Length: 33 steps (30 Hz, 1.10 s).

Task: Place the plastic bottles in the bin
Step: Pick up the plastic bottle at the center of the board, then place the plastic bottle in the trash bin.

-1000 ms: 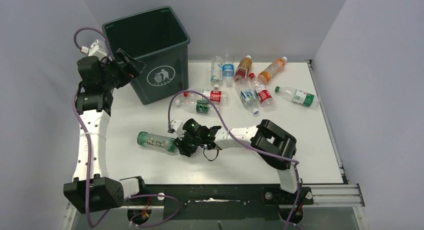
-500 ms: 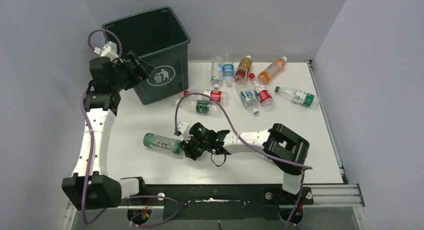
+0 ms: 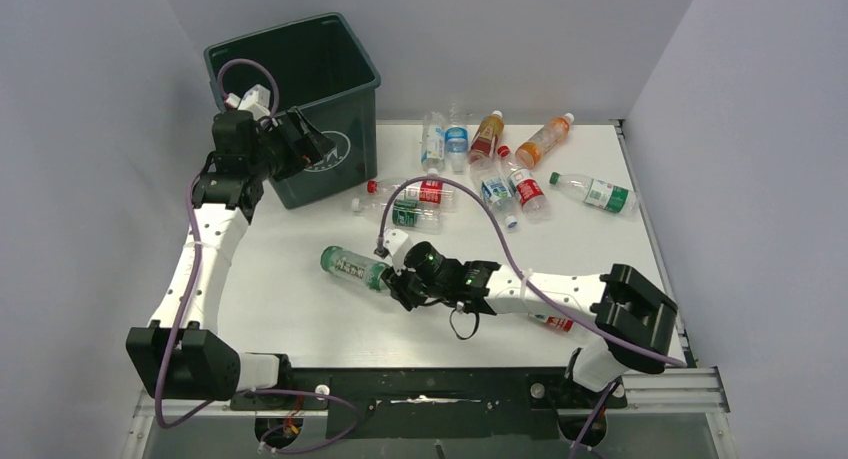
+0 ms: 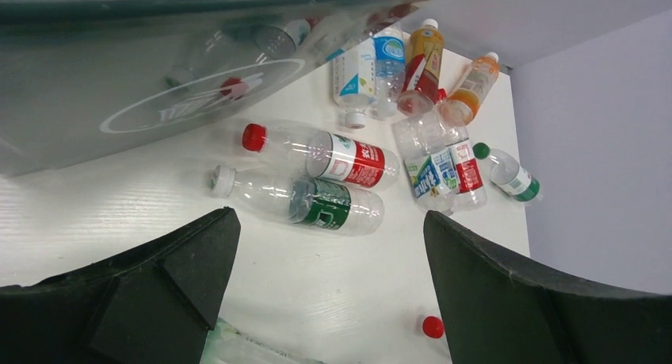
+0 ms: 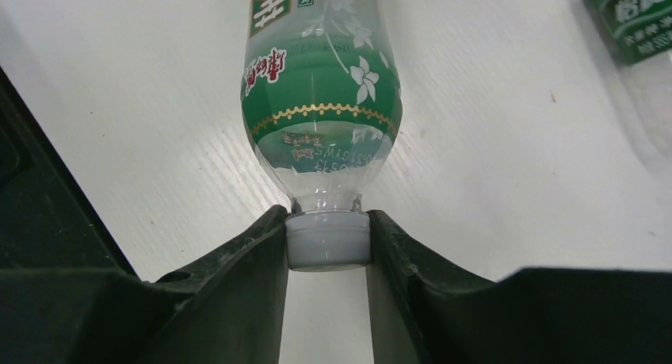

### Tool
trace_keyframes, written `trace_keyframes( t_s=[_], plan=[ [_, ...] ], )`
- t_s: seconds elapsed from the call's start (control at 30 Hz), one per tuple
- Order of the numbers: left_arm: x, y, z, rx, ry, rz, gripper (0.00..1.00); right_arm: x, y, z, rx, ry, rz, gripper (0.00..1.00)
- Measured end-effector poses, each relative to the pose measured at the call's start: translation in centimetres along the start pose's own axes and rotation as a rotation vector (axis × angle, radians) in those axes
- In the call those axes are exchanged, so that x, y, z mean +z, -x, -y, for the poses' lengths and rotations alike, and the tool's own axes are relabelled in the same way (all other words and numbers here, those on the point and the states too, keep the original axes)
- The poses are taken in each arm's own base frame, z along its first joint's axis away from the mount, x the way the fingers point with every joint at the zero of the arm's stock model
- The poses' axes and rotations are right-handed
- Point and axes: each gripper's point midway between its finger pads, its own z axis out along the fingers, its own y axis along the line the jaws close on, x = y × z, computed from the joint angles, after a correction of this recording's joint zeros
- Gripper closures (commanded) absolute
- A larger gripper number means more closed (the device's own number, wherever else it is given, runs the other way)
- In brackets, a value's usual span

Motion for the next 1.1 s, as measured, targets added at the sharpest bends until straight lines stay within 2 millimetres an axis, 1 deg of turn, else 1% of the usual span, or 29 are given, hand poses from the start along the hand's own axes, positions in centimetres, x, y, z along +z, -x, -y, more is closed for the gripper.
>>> trace_keyframes(
  t_s=[0.1, 0.23, 0.4, 0.53, 0.7, 1.1],
  plan=[
    [0.2, -0.7, 0.9, 0.001, -0.025, -0.02, 0.12, -1.1, 0.0, 0.9, 0.01, -0.047, 0.007, 0.95],
    [0.3, -1.6, 2.1, 0.009, -0.054, -0.042, 0.12, -2.7, -0.2, 2.6, 0.033, -0.115, 0.015, 0.95],
    [0.5, -3.0, 4.0, 0.028, -0.093, -0.073, 0.12, -4.8, 0.1, 6.0, 0.092, -0.211, 0.041, 0.96],
    [0.6, -4.1, 4.9, 0.025, -0.111, -0.095, 0.12, -6.9, 1.3, 8.5, 0.13, -0.287, 0.095, 0.96],
    [1.1, -6.2, 5.2, 0.002, -0.126, -0.143, 0.12, -8.7, 2.6, 9.3, 0.141, -0.327, 0.155, 0.96],
    [2.4, -11.9, 5.2, -0.154, -0.191, -0.263, 0.12, -10.2, 3.4, 10.5, 0.136, -0.398, 0.185, 0.97]
  ],
)
